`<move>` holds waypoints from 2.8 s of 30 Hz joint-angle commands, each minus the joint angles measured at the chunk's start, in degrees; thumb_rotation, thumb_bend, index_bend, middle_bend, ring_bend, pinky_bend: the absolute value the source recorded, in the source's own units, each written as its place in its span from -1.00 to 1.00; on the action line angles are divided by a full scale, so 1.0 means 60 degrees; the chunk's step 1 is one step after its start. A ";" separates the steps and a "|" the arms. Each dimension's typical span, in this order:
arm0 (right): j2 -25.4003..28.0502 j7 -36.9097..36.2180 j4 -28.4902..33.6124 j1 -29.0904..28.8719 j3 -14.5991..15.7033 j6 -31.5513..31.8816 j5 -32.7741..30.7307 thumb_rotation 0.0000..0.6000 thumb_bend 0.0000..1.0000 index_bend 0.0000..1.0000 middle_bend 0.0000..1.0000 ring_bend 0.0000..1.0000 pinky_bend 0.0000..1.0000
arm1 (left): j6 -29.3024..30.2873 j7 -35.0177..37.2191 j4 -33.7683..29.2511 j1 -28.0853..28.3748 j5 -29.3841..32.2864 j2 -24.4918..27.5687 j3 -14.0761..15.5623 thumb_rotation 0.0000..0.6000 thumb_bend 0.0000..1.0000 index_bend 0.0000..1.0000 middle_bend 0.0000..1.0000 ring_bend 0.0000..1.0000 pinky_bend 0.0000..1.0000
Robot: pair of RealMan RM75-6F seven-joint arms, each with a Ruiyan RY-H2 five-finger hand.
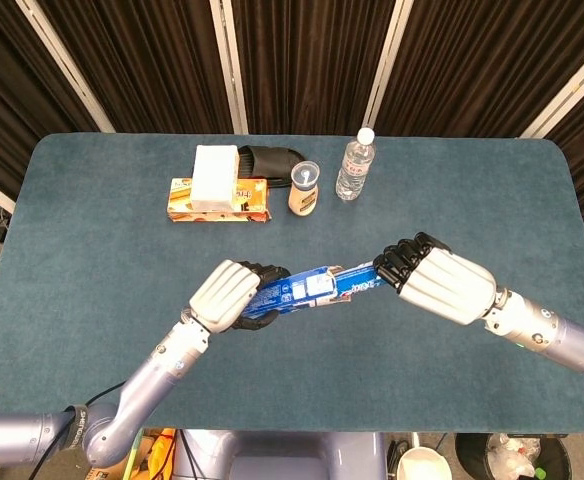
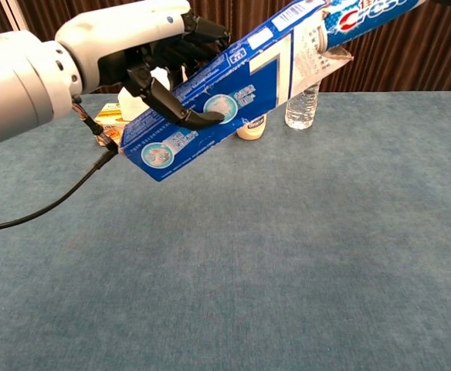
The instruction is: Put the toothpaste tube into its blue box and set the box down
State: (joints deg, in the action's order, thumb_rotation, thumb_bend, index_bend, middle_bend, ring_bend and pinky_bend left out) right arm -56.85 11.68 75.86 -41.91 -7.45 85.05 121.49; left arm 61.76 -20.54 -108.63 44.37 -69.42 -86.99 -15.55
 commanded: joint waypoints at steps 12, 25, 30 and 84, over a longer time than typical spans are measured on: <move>-0.0162 0.0132 -0.0127 -0.0025 0.0078 0.0249 0.0101 1.00 0.10 0.99 0.69 0.53 0.65 | 0.0130 -0.0552 0.0203 0.0626 0.1408 -0.0791 -0.0680 1.00 -0.15 -0.26 0.06 0.04 0.15; -0.0574 0.0384 -0.0459 0.0379 -0.0228 0.1244 -0.0414 1.00 0.10 0.11 0.17 -0.12 -0.14 | 0.0997 -0.0645 0.0834 0.1032 0.1380 -0.1928 -0.1031 1.00 -0.15 -0.25 0.06 0.04 0.15; -0.0757 0.0351 -0.0596 0.0578 -0.0333 0.1692 -0.0642 1.00 0.10 -0.04 0.08 -0.23 -0.34 | 0.1372 -0.0498 0.1147 0.1078 0.1071 -0.2350 -0.1050 1.00 -0.15 -0.26 0.06 0.04 0.15; -0.0800 0.0095 -0.0283 0.0906 -0.0562 0.2460 -0.1059 1.00 0.02 -0.74 -0.14 -0.48 -0.61 | 0.2769 0.1680 0.2913 0.1149 -0.1776 -0.3655 -0.0865 1.00 -0.15 -0.27 0.04 0.04 0.15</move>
State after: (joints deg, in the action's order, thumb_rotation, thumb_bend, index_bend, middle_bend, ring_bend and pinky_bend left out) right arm -61.61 12.26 74.15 -36.52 -10.79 99.80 115.17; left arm 78.23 -10.69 -91.34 51.38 -80.01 -108.82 -20.60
